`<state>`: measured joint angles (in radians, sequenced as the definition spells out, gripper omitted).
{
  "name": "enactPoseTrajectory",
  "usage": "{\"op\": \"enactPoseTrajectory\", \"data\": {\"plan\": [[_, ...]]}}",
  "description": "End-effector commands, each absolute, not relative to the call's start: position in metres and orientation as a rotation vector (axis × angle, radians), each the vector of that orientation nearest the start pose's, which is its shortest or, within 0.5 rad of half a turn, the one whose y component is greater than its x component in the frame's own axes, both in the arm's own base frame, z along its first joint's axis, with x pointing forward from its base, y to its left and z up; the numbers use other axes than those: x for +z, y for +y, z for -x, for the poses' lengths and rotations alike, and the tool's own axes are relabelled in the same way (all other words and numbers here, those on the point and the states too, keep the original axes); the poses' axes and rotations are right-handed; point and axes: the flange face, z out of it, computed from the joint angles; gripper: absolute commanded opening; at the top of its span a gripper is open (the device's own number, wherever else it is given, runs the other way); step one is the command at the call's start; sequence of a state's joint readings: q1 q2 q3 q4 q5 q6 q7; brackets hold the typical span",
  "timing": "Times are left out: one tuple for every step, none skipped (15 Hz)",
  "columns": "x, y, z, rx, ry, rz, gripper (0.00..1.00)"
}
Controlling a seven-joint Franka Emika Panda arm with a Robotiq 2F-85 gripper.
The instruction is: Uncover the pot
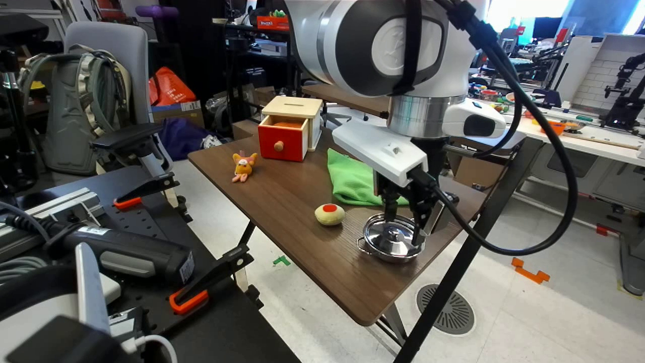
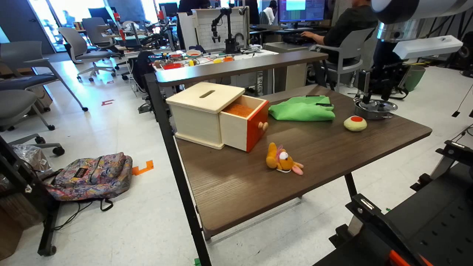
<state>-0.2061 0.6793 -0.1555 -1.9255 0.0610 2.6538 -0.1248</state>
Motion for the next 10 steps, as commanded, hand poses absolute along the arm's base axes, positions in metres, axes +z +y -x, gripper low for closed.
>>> {"op": "enactPoseTrajectory", "data": {"plan": [[0.1404,-0.217,-0.577,-0.023,0.337,3.191,0.98],[0.1391,-0.2155,-0.5751,-0.011,0.326,3.191,1.0],[0.1382,-0.2142,-0.5738,-0.003,0.315,3.19,1.0],[0.1374,-0.2136,-0.5727,0.003,0.304,3.189,0.71],[0.1368,-0.2133,-0.5723,0.005,0.297,3.189,0.75],[0.1365,-0.2131,-0.5721,0.009,0.293,3.188,0.72],[0.1361,-0.2131,-0.572,0.011,0.291,3.188,0.65],[0.1375,-0.2132,-0.5728,0.005,0.291,3.189,0.56],[0.1394,-0.2135,-0.5735,0.0,0.29,3.189,0.5],[0.1403,-0.2137,-0.5739,-0.002,0.291,3.189,0.41]]}}
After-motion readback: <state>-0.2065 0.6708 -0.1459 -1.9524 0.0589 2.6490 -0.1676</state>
